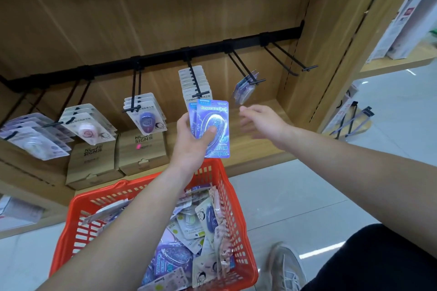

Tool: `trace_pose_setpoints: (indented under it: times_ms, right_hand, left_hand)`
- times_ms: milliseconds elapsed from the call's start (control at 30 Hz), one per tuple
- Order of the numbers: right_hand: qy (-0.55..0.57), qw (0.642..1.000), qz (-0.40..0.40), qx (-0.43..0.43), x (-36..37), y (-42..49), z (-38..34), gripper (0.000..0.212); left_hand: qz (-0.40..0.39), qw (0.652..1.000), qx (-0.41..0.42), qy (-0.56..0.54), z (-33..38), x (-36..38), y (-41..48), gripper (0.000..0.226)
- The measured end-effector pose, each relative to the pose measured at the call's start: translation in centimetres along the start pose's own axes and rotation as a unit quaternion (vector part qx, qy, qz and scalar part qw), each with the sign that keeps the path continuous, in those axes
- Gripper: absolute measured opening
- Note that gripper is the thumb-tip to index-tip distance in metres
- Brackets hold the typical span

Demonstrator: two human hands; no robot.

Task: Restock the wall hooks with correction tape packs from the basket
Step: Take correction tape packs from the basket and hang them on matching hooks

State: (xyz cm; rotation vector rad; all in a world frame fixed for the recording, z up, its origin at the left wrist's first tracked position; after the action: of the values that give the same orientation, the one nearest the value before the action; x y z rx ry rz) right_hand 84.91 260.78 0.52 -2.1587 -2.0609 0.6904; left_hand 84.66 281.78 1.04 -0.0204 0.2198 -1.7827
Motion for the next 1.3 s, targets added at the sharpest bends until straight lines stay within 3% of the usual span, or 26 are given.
trace_pose_setpoints:
  times_ms: [67,133,267,367,467,933,1033,1133,1300]
  right_hand:
    - [0.049,0.992,-0.116,-0.009,2.1,-1.5,-0.9,0.034]
    - [0.054,0.989,-0.134,-0.024,2.9,-2.0,-1.2,0.025]
    - [0.073,0.993,-0.093,-0.03,1.9,-1.0,-0.4,0.015]
    - [0.103,0.994,0.008,-0.047,-1.1,0.3,0.2,0.013]
    - [0.083,0.991,0.081,-0.06,-3.5,1.1,0.4,0.01]
    - [0.022,0.991,0.119,-0.05,-4.0,1.9,0.7,0.017]
    - [-0.027,0.992,0.126,0.006,-3.7,3.0,0.4,0.034]
    - [-0.172,0.977,0.111,0.061,-3.7,3.7,0.7,0.05]
    - [-0.378,0.923,0.052,0.041,-4.2,2.0,1.4,0.056]
  left_hand:
    - [-0.002,1.0,0.008,-0.002,0.0,0.4,0.0,0.065]
    - [-0.013,1.0,0.013,-0.01,0.1,1.2,-0.1,0.071]
    - [-0.009,1.0,0.013,-0.009,0.2,2.1,0.1,0.063]
    - [0.011,1.0,0.0,0.006,0.1,1.6,0.2,0.038]
    - [0.012,1.0,-0.01,0.01,0.3,1.4,0.4,0.028]
    - [0.003,1.0,0.005,-0.009,0.8,2.0,1.5,0.024]
    - [-0.008,1.0,-0.007,-0.004,0.9,2.5,1.7,0.022]
    - [-0.027,0.999,-0.021,0.023,1.0,3.5,2.5,0.022]
    - [-0.056,0.995,-0.007,0.077,1.8,6.0,4.9,0.026]
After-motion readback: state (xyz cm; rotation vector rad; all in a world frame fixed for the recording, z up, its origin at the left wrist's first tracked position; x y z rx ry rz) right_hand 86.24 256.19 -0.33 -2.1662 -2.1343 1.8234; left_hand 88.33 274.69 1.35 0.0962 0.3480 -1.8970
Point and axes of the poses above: each hand's wrist, its own y-axis towards the middle knuckle, its own x-axis out of the palm, z = x × y, the point moved 6 cm from there along y, towards the middle knuckle, and after that the axes turned 7 degrees about -z, right-handed, at the moved point
